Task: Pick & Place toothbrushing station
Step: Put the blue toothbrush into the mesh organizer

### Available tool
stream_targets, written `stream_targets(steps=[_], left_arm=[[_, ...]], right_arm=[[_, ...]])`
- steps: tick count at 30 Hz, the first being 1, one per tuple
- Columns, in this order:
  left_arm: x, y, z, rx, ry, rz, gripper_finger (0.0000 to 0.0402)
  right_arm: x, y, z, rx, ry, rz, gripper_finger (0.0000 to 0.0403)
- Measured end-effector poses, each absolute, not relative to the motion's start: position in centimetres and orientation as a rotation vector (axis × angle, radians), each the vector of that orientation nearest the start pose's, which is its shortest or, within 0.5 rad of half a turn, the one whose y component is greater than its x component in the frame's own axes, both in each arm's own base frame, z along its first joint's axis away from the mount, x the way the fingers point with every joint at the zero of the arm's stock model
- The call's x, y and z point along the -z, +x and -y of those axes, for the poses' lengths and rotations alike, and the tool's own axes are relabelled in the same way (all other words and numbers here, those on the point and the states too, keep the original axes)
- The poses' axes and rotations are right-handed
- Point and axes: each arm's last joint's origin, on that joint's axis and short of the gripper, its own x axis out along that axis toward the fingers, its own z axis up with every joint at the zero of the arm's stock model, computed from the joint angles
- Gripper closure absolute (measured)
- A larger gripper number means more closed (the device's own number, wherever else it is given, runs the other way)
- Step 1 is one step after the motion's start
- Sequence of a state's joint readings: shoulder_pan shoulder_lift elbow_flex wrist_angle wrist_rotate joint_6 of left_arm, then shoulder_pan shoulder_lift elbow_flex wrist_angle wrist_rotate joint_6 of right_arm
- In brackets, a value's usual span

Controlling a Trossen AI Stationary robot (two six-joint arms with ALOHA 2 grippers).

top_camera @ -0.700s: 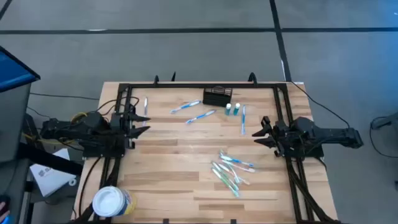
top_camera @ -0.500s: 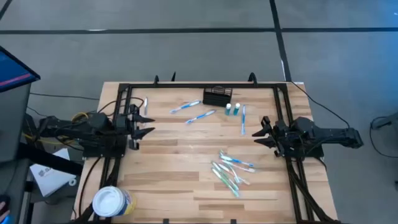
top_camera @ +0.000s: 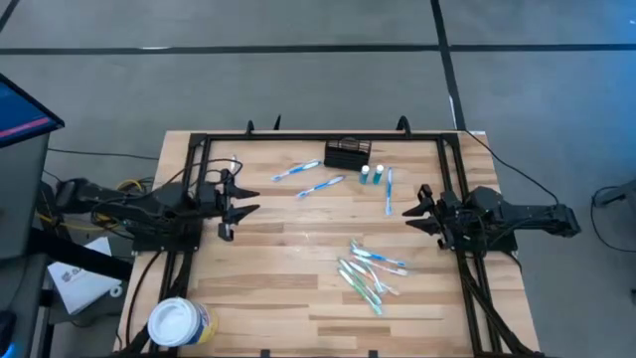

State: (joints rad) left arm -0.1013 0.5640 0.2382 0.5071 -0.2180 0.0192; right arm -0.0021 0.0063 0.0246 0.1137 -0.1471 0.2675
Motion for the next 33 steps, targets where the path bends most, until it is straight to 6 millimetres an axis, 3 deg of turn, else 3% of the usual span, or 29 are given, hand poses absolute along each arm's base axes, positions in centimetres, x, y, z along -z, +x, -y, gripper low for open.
stream_targets(steps=[12,21,28,33], left_arm=[[-22.1,16.8,0.2,-0.19,-0.023,0.066,0.0257],[-22.0,16.9,0.2,-0.192,-0.026,0.067,0.0257],[-22.1,16.9,0.2,-0.192,-0.026,0.07,0.0257],[-22.1,16.9,0.2,-0.192,-0.026,0.07,0.0257]], right_arm=[[-18.0,10.7,-0.4,-0.13,0.288,-0.129,0.0326],[-18.1,11.7,0.6,0.143,0.252,-0.498,0.0344],[-17.9,13.1,1.5,0.228,0.261,-0.603,0.0344],[-18.0,14.6,1.5,0.182,0.28,-0.693,0.0344]])
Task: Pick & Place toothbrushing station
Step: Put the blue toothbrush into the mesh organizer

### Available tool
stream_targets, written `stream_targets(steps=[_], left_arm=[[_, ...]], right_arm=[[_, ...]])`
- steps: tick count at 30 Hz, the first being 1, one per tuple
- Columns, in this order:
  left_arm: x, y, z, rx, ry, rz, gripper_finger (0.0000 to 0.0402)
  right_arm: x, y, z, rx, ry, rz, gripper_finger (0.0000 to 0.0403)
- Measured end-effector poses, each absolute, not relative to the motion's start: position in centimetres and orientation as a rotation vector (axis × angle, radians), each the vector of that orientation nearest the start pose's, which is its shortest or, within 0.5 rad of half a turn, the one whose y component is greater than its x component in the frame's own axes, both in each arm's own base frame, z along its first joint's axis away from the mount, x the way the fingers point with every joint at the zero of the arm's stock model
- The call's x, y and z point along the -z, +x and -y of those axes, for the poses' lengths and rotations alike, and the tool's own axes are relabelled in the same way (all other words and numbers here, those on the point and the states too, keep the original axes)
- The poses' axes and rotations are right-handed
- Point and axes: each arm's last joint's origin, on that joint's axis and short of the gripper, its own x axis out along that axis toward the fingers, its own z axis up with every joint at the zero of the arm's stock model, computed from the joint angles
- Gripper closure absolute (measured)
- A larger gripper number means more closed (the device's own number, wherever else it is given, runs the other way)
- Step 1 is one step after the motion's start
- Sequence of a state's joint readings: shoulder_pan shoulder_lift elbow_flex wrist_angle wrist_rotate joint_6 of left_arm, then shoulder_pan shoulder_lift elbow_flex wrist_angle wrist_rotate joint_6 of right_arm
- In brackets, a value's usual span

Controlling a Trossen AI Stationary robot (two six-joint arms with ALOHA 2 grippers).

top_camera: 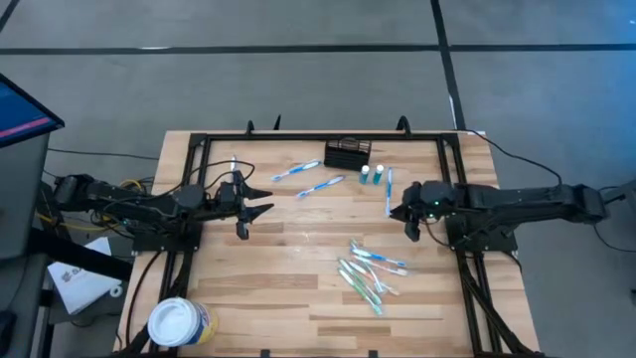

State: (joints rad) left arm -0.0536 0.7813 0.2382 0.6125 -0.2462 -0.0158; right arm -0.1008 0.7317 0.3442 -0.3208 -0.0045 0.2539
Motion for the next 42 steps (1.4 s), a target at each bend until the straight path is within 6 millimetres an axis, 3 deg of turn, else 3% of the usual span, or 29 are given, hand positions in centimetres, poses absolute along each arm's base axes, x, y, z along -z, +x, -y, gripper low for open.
stream_targets(steps=[10,21,42], left_arm=[[-22.1,16.9,0.2,-0.19,-0.026,0.072,0.0257],[-22.1,16.9,0.2,-0.189,-0.027,0.073,0.0257],[-22.1,16.9,0.3,-0.157,-0.026,0.073,0.0257]], right_arm=[[-17.8,17.1,-0.5,0.038,0.306,-0.897,0.0344],[-16.6,18.4,-3.4,-0.022,0.301,-1.095,0.0344],[-15.4,18.5,-5.3,-0.054,0.393,-1.209,0.0344]])
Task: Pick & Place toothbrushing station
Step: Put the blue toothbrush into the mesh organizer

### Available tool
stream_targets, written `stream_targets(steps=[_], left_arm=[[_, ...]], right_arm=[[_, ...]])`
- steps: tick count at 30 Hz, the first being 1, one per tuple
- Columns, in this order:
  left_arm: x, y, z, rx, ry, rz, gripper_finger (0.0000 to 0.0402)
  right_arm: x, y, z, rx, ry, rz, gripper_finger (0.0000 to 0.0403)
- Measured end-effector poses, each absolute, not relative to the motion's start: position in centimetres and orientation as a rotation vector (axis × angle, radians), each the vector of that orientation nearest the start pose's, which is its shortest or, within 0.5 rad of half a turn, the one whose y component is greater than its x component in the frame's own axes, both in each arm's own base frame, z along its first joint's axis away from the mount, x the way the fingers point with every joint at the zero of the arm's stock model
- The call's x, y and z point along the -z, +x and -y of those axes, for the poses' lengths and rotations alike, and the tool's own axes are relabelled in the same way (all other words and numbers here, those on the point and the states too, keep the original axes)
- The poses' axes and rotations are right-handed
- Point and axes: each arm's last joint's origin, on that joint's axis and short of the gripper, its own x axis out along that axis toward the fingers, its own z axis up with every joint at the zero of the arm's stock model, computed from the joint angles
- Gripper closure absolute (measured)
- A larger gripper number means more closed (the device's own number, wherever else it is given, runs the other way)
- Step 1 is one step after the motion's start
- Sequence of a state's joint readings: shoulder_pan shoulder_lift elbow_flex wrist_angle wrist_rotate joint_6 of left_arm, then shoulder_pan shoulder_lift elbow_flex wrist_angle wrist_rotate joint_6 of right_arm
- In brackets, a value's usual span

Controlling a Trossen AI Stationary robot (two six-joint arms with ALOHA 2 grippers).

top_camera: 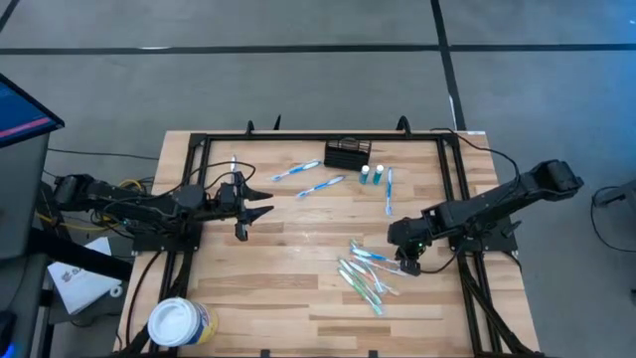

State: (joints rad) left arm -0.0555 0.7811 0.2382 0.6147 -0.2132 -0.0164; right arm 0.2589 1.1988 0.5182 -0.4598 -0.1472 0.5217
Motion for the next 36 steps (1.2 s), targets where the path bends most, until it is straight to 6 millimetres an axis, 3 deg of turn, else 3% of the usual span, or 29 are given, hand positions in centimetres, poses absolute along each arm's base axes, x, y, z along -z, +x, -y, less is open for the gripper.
stream_targets(steps=[10,19,29,36], left_arm=[[-22.1,16.9,0.3,-0.158,-0.026,0.073,0.0257],[-22.1,16.9,0.3,-0.158,-0.026,0.072,0.0257],[-22.1,16.9,0.3,-0.161,-0.026,0.073,0.0257],[-22.1,16.9,0.3,-0.161,-0.026,0.073,0.0257]], right_arm=[[-15.4,18.5,-5.3,-0.04,0.384,-1.2,0.0338],[-15.5,18.9,-5.4,-0.043,0.375,-1.162,0.0279],[-13.0,19.6,-5.5,-0.005,0.332,-1.278,0.0239],[-12.8,19.9,-5.6,0.0,0.32,-1.305,0.0244]])
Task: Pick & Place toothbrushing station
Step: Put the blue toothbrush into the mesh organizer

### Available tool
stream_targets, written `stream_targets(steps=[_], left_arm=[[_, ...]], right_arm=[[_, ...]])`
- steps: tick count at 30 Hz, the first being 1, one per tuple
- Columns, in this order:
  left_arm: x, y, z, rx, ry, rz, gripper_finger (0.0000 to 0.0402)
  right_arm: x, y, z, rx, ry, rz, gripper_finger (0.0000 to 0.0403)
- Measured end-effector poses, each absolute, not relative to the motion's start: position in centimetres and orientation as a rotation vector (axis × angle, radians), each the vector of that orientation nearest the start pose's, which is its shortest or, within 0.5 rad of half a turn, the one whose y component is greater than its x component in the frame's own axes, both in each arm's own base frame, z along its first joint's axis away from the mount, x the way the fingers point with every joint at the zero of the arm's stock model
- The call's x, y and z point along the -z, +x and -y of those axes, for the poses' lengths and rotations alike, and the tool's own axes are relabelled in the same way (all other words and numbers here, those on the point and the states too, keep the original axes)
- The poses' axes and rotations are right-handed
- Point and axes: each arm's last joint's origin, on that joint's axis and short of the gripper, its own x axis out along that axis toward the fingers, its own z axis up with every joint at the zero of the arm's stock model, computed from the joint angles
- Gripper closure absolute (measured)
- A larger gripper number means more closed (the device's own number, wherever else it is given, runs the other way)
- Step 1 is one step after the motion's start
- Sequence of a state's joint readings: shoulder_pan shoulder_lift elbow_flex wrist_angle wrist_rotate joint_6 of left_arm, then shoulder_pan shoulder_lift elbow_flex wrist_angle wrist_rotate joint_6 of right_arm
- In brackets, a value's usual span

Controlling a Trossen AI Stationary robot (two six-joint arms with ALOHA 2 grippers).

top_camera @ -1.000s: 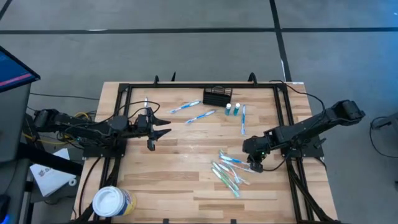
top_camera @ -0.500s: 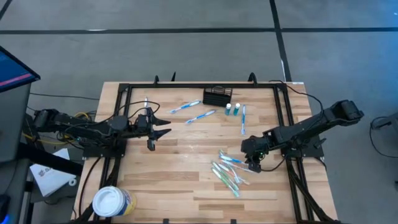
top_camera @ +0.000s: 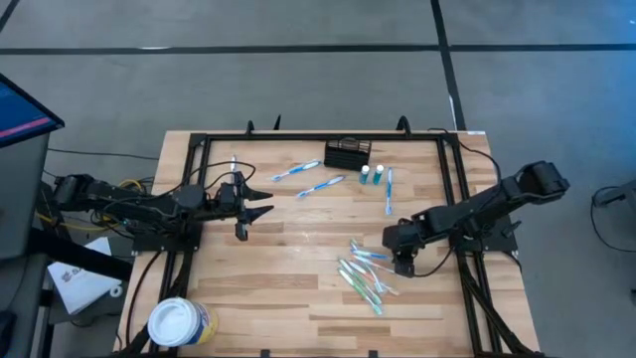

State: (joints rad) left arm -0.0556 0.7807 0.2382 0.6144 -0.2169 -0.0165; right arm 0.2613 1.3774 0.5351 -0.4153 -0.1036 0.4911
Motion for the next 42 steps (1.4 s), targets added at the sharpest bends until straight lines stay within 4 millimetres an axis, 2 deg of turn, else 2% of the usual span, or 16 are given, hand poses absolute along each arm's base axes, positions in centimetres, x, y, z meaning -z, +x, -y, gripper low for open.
stream_targets(steps=[4,9,11,18,23,42], left_arm=[[-22.1,16.9,0.3,-0.16,-0.026,0.073,0.0257],[-22.1,16.9,0.3,-0.16,-0.026,0.073,0.0257],[-22.1,16.9,0.3,-0.157,-0.026,0.073,0.0257],[-22.1,16.9,0.3,-0.157,-0.026,0.073,0.0257],[-22.1,16.9,0.3,-0.155,-0.089,0.078,0.0257],[-22.1,17.2,-0.5,-0.198,-0.295,0.114,0.0257]], right_arm=[[-13.3,20.2,-5.7,-0.006,0.296,-1.317,0.0282],[-13.9,20.7,-5.8,-0.032,0.272,-1.305,0.0372],[-14.3,21.0,-6.0,-0.061,0.238,-1.29,0.0393],[-16.2,21.5,-6.7,-0.007,0.102,-1.293,0.0401],[-17.9,21.9,-6.9,0.078,0.001,-1.296,0.0402],[-23.4,23.7,-6.0,0.32,-0.486,-1.133,0.0403]])
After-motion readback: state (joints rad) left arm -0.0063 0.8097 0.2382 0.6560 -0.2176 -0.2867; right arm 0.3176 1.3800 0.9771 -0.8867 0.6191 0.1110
